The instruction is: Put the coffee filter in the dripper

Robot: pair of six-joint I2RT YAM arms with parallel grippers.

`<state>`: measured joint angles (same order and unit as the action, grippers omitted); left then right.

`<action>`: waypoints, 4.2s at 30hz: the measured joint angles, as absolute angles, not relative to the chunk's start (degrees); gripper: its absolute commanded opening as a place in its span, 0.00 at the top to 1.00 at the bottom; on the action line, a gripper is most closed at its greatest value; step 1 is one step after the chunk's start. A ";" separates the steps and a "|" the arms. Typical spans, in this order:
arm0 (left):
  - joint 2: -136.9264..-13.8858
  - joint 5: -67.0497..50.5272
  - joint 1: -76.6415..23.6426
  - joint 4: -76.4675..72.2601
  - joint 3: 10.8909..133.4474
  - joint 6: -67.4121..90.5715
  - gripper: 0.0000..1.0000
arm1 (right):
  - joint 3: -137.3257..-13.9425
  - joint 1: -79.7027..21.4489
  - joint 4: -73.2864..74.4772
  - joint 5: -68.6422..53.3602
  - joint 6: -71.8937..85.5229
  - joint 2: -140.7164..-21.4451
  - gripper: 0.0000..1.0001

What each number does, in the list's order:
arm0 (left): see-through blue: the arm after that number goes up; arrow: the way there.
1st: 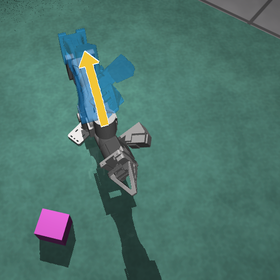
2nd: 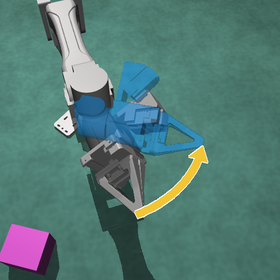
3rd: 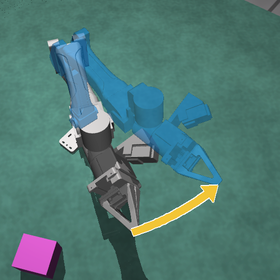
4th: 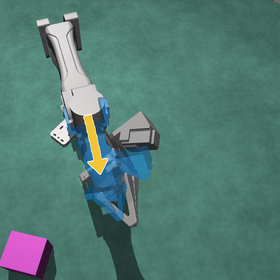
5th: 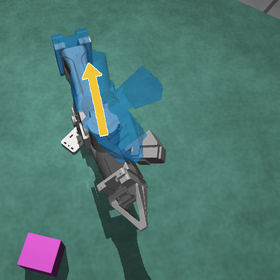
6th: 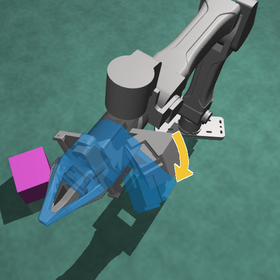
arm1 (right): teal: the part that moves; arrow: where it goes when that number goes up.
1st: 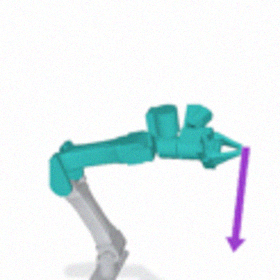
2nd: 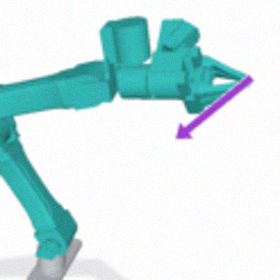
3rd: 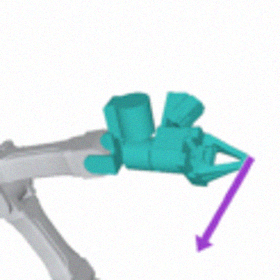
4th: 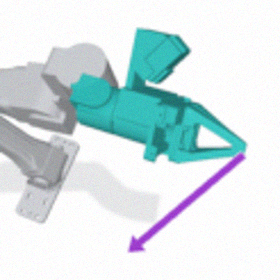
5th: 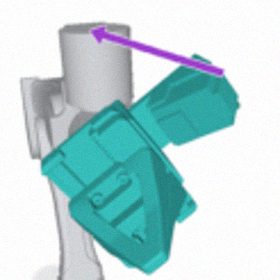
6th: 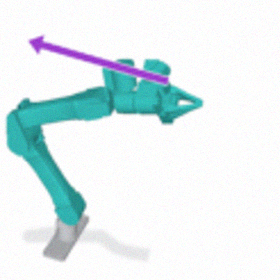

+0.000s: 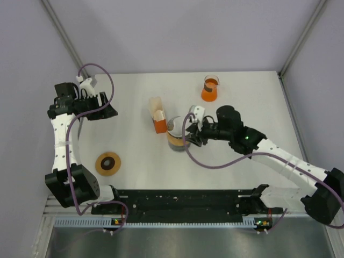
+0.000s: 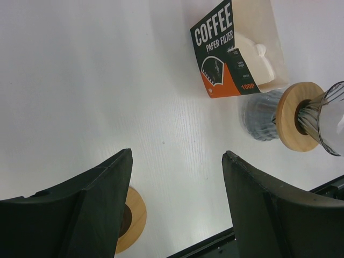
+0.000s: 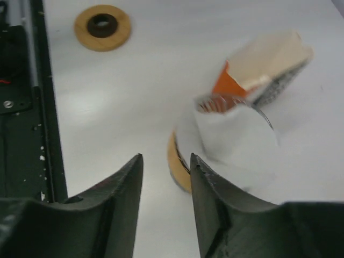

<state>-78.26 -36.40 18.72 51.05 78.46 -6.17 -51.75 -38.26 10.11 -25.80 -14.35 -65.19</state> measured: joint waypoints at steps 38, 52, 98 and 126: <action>-76.62 -34.89 18.79 51.00 78.46 -7.22 0.26 | -77.32 -67.31 16.67 24.88 -44.23 -118.39 1.00; -76.62 -34.89 18.79 51.00 78.46 -7.22 0.26 | -74.94 -54.83 14.83 29.76 -39.31 -118.08 1.00; -76.20 -34.54 18.79 50.85 78.17 -7.88 0.26 | -104.99 -16.16 14.72 -5.50 3.03 -109.03 0.21; -75.42 -33.01 18.90 50.11 78.11 -8.75 0.26 | -120.84 -13.72 27.53 -2.22 4.01 -131.83 1.00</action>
